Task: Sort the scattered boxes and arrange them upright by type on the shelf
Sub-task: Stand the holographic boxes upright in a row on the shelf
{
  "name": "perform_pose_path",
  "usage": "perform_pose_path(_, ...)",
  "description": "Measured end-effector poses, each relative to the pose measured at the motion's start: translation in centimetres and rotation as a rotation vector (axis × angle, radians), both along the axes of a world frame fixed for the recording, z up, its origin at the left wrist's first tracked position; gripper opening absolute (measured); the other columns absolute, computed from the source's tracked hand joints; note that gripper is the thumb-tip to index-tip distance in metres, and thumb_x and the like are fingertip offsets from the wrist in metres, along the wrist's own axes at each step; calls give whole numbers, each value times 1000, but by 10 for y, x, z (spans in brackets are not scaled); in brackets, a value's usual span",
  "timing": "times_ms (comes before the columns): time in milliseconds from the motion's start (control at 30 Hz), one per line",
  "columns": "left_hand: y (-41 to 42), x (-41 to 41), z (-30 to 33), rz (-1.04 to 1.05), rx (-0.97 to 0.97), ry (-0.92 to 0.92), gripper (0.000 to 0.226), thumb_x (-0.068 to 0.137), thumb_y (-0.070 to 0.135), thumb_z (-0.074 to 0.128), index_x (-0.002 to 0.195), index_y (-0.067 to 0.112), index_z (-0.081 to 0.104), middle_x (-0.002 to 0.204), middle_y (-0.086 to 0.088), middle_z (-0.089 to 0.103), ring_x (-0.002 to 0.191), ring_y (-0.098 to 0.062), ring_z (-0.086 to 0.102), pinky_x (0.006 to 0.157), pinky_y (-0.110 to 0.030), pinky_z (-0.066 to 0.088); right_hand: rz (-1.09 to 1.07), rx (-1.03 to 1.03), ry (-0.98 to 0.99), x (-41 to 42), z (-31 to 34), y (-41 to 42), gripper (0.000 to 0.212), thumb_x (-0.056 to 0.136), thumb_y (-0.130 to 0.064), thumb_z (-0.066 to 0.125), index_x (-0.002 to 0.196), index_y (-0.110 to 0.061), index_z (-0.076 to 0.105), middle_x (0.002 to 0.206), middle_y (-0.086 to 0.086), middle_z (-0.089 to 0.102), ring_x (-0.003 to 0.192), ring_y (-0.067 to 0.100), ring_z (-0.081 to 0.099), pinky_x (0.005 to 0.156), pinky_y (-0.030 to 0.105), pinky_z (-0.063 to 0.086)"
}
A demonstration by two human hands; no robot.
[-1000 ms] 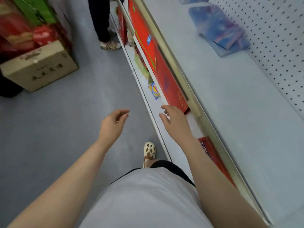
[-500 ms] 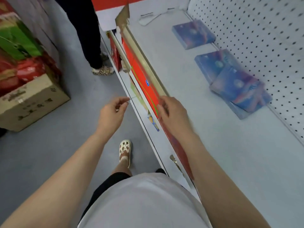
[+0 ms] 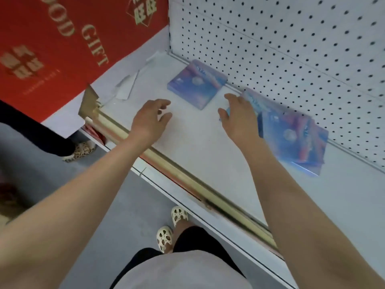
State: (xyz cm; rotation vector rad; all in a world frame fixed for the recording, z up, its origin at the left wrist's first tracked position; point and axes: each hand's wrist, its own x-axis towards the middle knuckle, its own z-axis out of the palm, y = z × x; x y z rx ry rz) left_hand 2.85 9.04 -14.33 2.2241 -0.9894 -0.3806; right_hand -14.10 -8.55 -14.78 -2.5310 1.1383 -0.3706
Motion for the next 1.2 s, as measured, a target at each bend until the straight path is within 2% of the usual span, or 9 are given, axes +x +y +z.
perform_pose_path(167,-71,52,-20,-112,155,-84,53,92,35,60,139,15,46,134,-14,52,119,-32,52,100,-38,42,-135,16,248,31,-10,-51,52,99,-33,50,141,-3,40,136,21,51,125,38,46,98,44,39)
perform_pose_path(367,-133,72,-38,-178,277,-105,75,85,53,64,138,5,41,129,-20,51,119,-37,49,100,-41,40,-379,7,417,31,-32,-56,72,95,-49,53,145,-2,34,146,25,39,135,37,37,109,44,31)
perform_pose_path(600,-146,71,-43,-233,304,-141,92,77,56,72,139,0,33,123,-26,48,114,-40,47,98,-46,40,-307,24,422,21,-36,-41,62,101,-47,40,143,-1,36,148,21,41,137,33,38,111,42,24)
perform_pose_path(767,-113,58,-36,-261,295,-140,107,75,51,76,148,-1,17,129,-30,44,120,-42,42,102,-45,34,-200,106,304,33,-39,-2,58,103,-35,31,150,-1,30,158,23,27,148,34,25,119,40,17)
perform_pose_path(900,-77,65,-32,-197,324,-121,116,74,53,77,152,2,7,136,-29,40,123,-42,38,103,-45,32,-135,121,200,40,-37,30,57,98,-36,27,143,-5,45,154,20,37,143,38,33,118,45,26)
perform_pose_path(967,-68,68,-29,-153,313,-74,119,74,50,78,153,1,3,139,-29,37,127,-42,37,105,-45,33,-226,132,230,34,-33,40,56,98,-39,46,148,-14,39,158,13,31,147,35,25,118,44,23)
perform_pose_path(1033,-65,69,-29,-143,301,-101,116,77,51,74,152,-3,3,141,-29,37,129,-41,37,107,-44,32,-487,153,281,25,-28,45,75,94,-52,53,153,-15,25,158,17,25,147,34,21,117,44,24)
perform_pose_path(1100,-66,70,-30,-162,319,-146,113,78,58,69,149,-8,11,141,-28,40,130,-40,38,109,-44,29,-669,233,316,18,-25,46,90,91,-63,50,154,-10,16,153,21,30,141,36,29,111,44,29)
perform_pose_path(1200,-72,69,-30,-188,337,-127,107,76,57,71,145,-10,24,138,-27,44,128,-39,39,109,-42,29,-644,289,251,17,-20,43,88,91,-60,54,153,-9,19,139,18,47,128,37,43,103,42,36)
